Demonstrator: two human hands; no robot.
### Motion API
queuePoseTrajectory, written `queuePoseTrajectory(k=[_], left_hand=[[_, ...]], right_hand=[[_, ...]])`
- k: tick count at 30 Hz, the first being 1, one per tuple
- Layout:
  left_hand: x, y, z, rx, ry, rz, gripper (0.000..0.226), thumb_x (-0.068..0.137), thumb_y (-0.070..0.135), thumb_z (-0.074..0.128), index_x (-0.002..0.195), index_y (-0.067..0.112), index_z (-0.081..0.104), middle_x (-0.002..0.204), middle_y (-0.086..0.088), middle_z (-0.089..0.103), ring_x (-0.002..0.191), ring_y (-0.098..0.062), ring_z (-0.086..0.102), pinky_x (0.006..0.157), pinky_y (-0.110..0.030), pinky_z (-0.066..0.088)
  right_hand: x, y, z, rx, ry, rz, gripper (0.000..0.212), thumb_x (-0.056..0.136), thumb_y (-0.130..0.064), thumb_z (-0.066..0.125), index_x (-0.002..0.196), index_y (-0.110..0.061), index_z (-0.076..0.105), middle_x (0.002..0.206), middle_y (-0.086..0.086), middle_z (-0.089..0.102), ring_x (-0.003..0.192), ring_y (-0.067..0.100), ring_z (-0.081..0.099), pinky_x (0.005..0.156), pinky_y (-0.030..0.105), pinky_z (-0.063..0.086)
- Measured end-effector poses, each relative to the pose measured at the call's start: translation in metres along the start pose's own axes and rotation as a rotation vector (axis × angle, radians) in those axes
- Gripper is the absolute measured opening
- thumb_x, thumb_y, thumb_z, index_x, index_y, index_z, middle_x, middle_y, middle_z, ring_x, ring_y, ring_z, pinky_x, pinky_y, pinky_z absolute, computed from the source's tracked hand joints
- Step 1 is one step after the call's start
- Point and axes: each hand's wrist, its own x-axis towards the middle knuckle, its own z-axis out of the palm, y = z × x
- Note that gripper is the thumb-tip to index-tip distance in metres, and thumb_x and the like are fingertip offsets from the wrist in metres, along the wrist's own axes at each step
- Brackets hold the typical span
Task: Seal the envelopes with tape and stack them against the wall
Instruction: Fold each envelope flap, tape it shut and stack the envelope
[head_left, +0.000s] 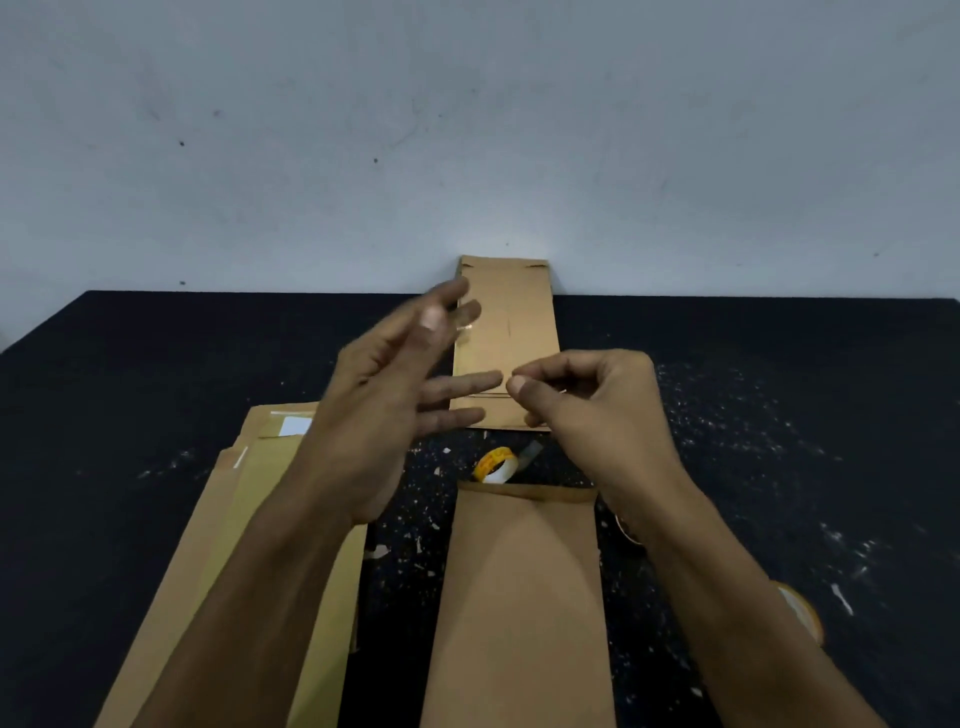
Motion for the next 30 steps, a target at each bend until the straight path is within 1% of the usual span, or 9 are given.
queuePoseTrajectory(k=[2,4,6,10,16,18,24,27,30], left_hand=[[0.0,0.005,-0.001,-0.186,-0.021,-0.007,0.051,0.092,0.045,0.04,0.14,0.033,0.049,0.141,0.009,0.058,0.11,-0.03,0.069,0.088,-0.051,0.057],[0.0,0.008,-0.001,-0.259,-0.035,-0.002,0.053,0.093,0.047,0.035,0.143,0.033,0.045,0.14,0.01,0.058,0.112,-0.032,0.068,0.089,-0.052,0.057],[0.0,0.007,0.001,-0.275,-0.04,0.006,0.053,0.094,0.047,0.033,0.143,0.033,0.044,0.14,0.01,0.059,0.114,-0.032,0.067,0.09,-0.053,0.056],[0.0,0.006,0.003,-0.253,-0.06,0.02,0.055,0.092,0.048,0.034,0.143,0.031,0.045,0.14,0.011,0.058,0.116,-0.029,0.066,0.09,-0.051,0.056],[0.0,0.003,0.004,-0.211,-0.1,0.036,0.054,0.099,0.048,0.037,0.149,0.026,0.039,0.144,0.008,0.055,0.121,-0.028,0.063,0.091,-0.053,0.055],[0.001,0.002,0.005,-0.202,-0.106,0.039,0.059,0.094,0.045,0.037,0.149,0.025,0.038,0.145,0.007,0.054,0.121,-0.028,0.063,0.091,-0.051,0.056],[0.002,0.002,0.004,-0.16,-0.108,0.033,0.058,0.091,0.044,0.038,0.148,0.03,0.038,0.144,0.012,0.054,0.122,-0.026,0.062,0.104,-0.05,0.046],[0.0,0.001,0.004,-0.043,-0.095,0.074,0.048,0.095,0.046,0.04,0.142,0.039,0.043,0.146,0.019,0.051,0.135,-0.014,0.05,0.109,-0.042,0.037],[0.0,0.0,-0.001,0.099,-0.048,0.15,0.042,0.098,0.044,0.037,0.139,0.041,0.042,0.142,0.026,0.051,0.129,0.017,0.041,0.103,-0.017,0.032]], right_hand=[[-0.004,-0.011,0.0,0.152,-0.05,0.067,0.004,0.085,-0.019,0.077,0.089,-0.019,0.079,0.08,-0.002,0.076,0.076,0.013,0.072,0.062,0.021,0.053],[-0.007,-0.018,0.001,0.245,-0.069,0.143,0.008,0.084,-0.022,0.078,0.091,-0.018,0.079,0.084,-0.001,0.077,0.081,0.014,0.073,0.064,0.025,0.055],[-0.009,-0.021,0.004,0.298,-0.055,0.203,0.01,0.083,-0.022,0.079,0.09,-0.015,0.079,0.084,0.002,0.077,0.083,0.017,0.074,0.067,0.03,0.059],[-0.012,-0.024,0.008,0.382,-0.018,0.262,0.011,0.083,-0.021,0.079,0.083,-0.01,0.079,0.081,0.007,0.077,0.084,0.018,0.074,0.066,0.029,0.056],[-0.014,-0.025,0.009,0.373,0.066,0.215,0.009,0.081,-0.015,0.08,0.073,-0.013,0.077,0.076,0.005,0.076,0.081,0.019,0.073,0.068,0.03,0.058],[-0.015,-0.024,0.009,0.358,0.086,0.181,0.009,0.081,-0.014,0.08,0.072,-0.013,0.077,0.074,0.005,0.075,0.079,0.019,0.072,0.07,0.032,0.058],[-0.014,-0.022,0.012,0.317,0.113,0.08,0.014,0.083,-0.012,0.077,0.071,-0.017,0.076,0.074,0.003,0.074,0.073,0.013,0.069,0.068,0.025,0.058],[-0.014,-0.025,0.013,0.397,0.095,0.104,0.013,0.085,-0.008,0.074,0.073,-0.014,0.075,0.074,0.001,0.073,0.073,0.012,0.068,0.069,0.029,0.059],[-0.012,-0.035,0.006,0.609,0.015,0.148,0.014,0.091,-0.003,0.065,0.079,-0.01,0.068,0.086,0.009,0.075,0.086,0.021,0.074,0.073,0.037,0.061]])
